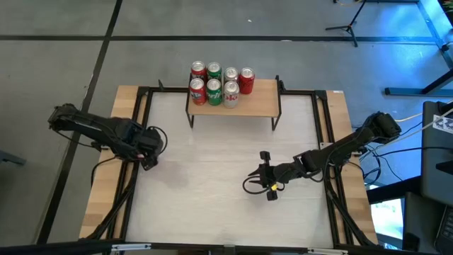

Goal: Place canned beverage on shelf
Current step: Put the red black soda can aligned with the other red black soda can on the shelf

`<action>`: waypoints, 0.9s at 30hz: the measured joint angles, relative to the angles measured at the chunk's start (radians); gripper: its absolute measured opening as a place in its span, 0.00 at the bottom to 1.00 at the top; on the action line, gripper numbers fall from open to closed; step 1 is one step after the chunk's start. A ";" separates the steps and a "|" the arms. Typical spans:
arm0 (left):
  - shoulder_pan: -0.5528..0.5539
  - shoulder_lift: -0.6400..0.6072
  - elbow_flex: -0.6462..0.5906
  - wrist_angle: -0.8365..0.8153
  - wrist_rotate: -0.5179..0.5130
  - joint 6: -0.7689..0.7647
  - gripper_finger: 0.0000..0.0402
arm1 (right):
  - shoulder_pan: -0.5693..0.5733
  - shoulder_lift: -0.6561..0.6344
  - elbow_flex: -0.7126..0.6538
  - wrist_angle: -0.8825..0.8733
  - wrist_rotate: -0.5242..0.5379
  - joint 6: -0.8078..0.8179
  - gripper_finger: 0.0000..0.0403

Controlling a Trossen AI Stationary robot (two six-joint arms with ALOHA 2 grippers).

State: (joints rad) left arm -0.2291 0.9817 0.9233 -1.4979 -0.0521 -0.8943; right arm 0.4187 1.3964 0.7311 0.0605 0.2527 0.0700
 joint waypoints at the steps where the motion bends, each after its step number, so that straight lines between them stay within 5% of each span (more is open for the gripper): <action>1: 0.000 0.000 0.011 0.001 -0.006 0.004 0.78 | 0.000 0.000 0.000 0.000 0.000 0.000 0.25; 12: 0.015 0.000 0.024 -0.005 -0.075 -0.016 0.79 | 0.000 0.000 0.000 0.001 0.000 0.000 0.25; 21: 0.028 0.000 0.025 -0.024 -0.087 -0.020 0.98 | 0.000 0.000 0.000 0.000 0.000 0.000 0.25; 27: 0.028 0.000 0.025 0.001 -0.094 -0.007 0.96 | 0.000 0.000 0.000 0.000 0.001 0.000 0.25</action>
State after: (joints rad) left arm -0.2016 0.9817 0.9485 -1.4964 -0.1466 -0.9012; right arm 0.4187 1.3964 0.7311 0.0605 0.2535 0.0696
